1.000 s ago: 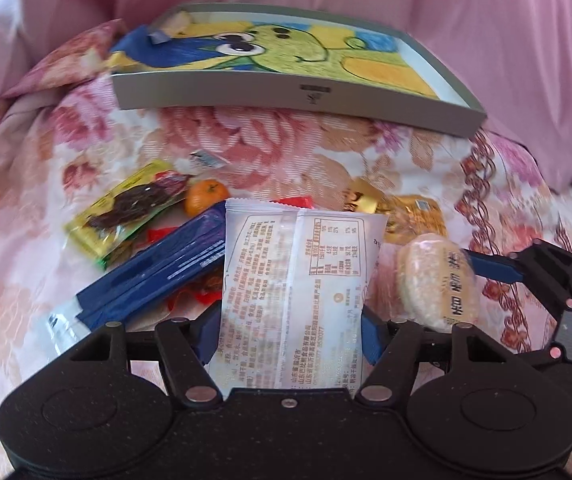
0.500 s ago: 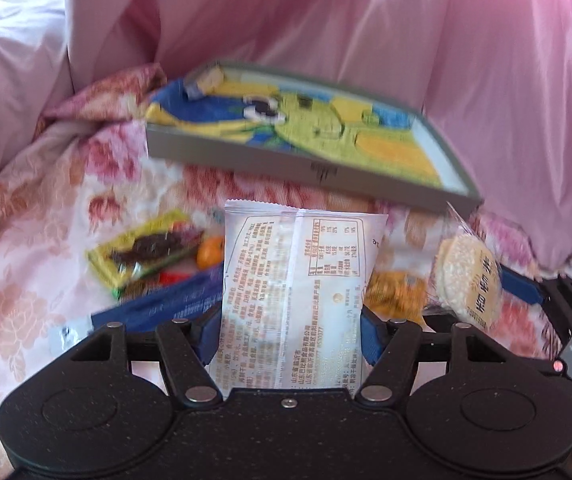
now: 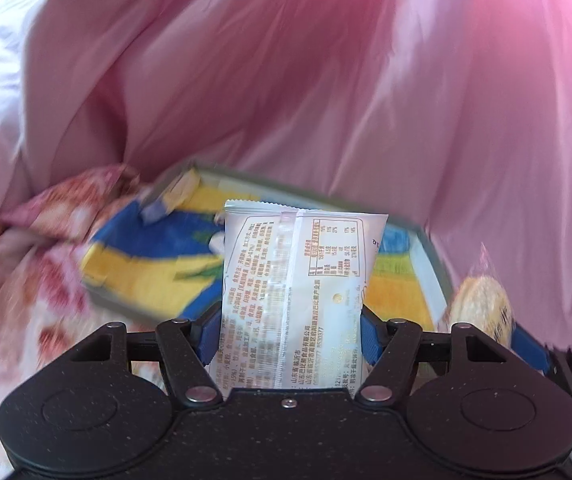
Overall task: Organize snacks
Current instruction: 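Carry the bread bag and rice cake into the grey tray with both tools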
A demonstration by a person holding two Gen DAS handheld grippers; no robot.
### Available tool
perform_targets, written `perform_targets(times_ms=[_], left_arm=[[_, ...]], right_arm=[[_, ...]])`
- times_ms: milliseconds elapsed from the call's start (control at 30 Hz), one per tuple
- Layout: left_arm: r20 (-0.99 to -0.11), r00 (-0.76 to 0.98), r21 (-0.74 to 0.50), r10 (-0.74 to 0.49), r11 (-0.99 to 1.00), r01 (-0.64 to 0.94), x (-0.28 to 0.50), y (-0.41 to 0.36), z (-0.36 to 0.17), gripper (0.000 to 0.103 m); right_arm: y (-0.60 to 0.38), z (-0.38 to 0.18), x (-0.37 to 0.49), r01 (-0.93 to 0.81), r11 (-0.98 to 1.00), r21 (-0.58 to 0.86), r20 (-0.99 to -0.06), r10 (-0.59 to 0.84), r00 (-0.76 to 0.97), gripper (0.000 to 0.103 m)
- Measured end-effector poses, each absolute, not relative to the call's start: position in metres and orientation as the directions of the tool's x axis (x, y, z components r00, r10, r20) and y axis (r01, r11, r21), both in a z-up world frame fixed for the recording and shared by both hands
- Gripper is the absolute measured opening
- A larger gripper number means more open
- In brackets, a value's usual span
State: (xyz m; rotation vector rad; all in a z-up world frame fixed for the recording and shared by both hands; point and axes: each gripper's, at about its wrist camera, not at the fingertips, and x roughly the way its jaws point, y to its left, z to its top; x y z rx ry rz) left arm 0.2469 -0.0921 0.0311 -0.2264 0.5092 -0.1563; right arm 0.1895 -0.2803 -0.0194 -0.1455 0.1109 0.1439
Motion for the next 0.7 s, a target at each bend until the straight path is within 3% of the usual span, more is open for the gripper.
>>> perform_targets(times_ms=[167, 367, 700], left_arm=[[-0.469, 0.866, -0.255, -0.175, 0.965, 0.056, 0.291, -0.105, 0.031, 0.067], [-0.517, 0.845, -0.227, -0.138, 0.974, 0.021, 0.327, -0.116, 0.017, 0.067], [-0.583, 0.806, -0.166, -0.099, 0.986, 0.001, 0.343, -0.122, -0.005, 0.068]], right_arm=[[-0.291, -0.019, 0.221, -0.144, 0.984, -0.107, -0.133, 0.129, 0.983, 0.076], [-0.297, -0.031, 0.244, -0.146, 0.985, -0.095, -0.212, 0.124, 0.969, 0.076], [-0.298, -0.04, 0.263, -0.164, 0.984, -0.074, -0.289, 0.136, 0.947, 0.077]])
